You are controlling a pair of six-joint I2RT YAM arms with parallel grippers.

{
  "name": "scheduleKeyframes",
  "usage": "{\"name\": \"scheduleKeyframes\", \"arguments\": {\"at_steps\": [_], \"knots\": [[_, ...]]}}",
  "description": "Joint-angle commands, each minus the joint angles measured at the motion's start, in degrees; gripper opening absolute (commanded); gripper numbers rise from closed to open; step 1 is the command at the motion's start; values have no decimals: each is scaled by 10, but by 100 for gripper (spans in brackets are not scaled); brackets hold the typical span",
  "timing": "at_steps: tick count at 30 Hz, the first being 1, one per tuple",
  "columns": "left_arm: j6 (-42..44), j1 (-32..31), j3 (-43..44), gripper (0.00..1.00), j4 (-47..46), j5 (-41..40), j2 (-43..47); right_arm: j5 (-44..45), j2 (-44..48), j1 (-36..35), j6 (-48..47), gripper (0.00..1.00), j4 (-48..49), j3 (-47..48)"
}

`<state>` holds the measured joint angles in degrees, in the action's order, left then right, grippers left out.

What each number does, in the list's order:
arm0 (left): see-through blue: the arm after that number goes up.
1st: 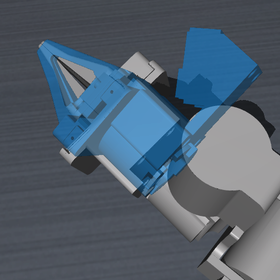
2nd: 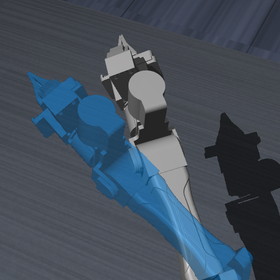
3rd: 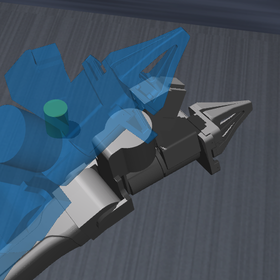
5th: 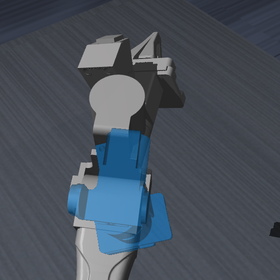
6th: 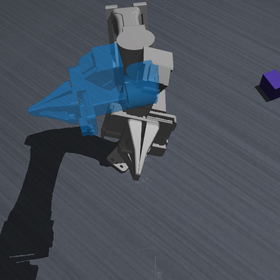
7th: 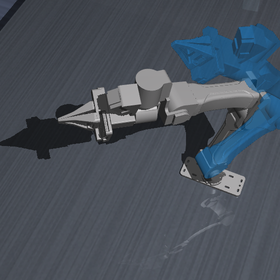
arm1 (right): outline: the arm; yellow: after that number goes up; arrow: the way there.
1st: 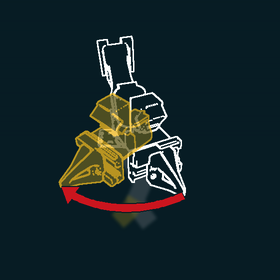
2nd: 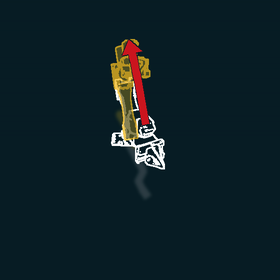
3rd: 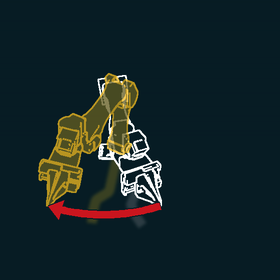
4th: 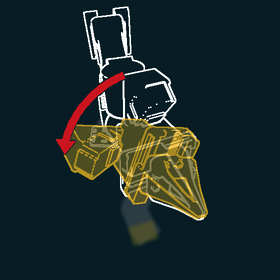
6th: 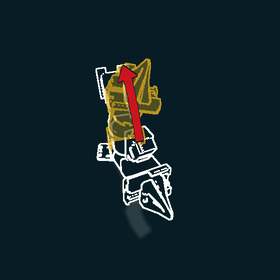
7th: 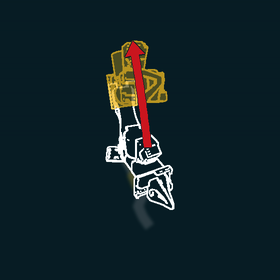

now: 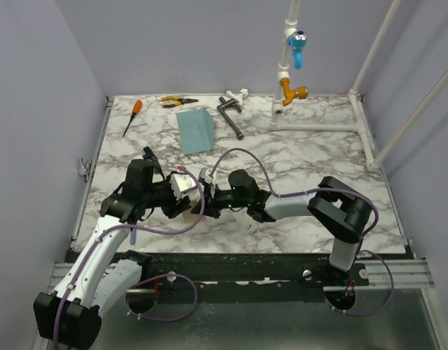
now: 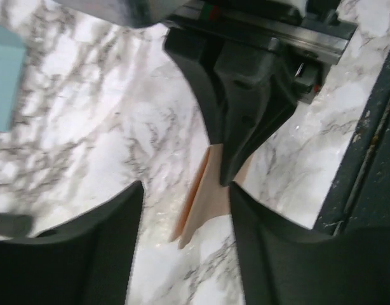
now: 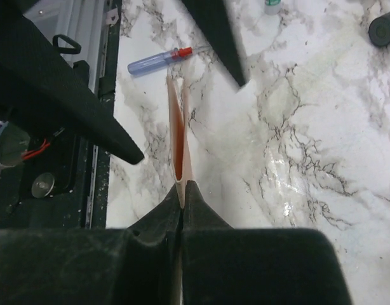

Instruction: Place the letter into the envelope and seal it

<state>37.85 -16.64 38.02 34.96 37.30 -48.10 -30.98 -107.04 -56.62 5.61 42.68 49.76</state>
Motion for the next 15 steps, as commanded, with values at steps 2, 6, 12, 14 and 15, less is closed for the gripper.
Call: {"name": "scheduleKeyframes", "arguments": {"at_steps": [2, 6, 12, 14, 15], "knots": [[46, -4, 104, 72, 124, -38, 22, -4, 73, -3, -83, 1, -141, 20], [66, -6, 120, 99, 149, -34, 22, -16, 96, -3, -108, 1, -209, 37], [91, -23, 102, 99, 146, -8, 5, -38, 139, -3, -117, 1, -216, 27], [80, -31, 101, 95, 133, -15, -1, -50, 150, -4, -121, 1, -216, 27], [76, -34, 100, 92, 129, -17, -4, -52, 154, -4, -122, 1, -217, 27]]}}
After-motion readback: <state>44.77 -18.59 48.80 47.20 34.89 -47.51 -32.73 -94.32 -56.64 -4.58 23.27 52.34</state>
